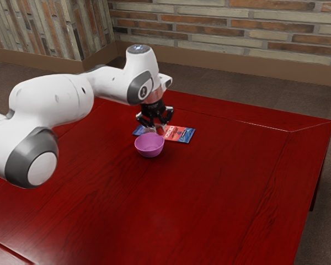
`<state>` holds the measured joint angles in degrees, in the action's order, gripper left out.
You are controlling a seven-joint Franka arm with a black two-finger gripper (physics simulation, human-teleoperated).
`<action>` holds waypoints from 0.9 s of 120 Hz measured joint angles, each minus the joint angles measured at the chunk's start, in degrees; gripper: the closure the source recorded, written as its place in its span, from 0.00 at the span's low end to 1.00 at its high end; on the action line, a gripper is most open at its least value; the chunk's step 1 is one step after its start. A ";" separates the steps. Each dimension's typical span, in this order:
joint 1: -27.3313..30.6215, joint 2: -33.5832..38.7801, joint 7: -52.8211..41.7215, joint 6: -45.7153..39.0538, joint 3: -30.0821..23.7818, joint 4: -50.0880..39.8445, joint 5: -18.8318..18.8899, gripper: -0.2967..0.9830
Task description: Take strawberry from the bowl
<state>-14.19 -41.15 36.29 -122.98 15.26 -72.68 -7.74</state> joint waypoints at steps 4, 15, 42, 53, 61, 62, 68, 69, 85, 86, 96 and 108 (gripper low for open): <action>-1.57 0.78 0.07 0.05 0.26 -0.69 0.01 0.79; -5.74 1.27 0.22 0.15 0.50 -1.40 -0.03 0.79; -10.80 -2.21 0.54 -0.05 -0.89 -0.97 -0.30 0.78; -11.54 -3.91 0.65 -0.45 -1.97 -0.18 -0.37 0.78; -11.81 -4.74 0.72 -0.81 -2.90 0.16 -0.42 0.78; -11.82 -4.81 0.73 -0.85 -3.02 0.18 -0.42 0.78; -11.88 -5.04 0.78 -1.20 -3.68 0.27 -0.44 0.78; -11.88 -5.06 0.79 -1.27 -3.80 0.28 -0.44 0.78; -11.91 -6.01 0.90 -2.37 -4.70 0.39 -0.43 0.78; -11.91 -6.04 0.91 -2.45 -4.74 0.40 -0.44 0.78; -11.86 -6.59 0.91 -3.09 -5.06 0.41 -0.57 0.74; -11.84 -7.17 0.59 -4.25 -5.24 0.35 -1.10 0.65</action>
<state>-26.04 -48.32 36.88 -127.23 10.01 -72.33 -8.84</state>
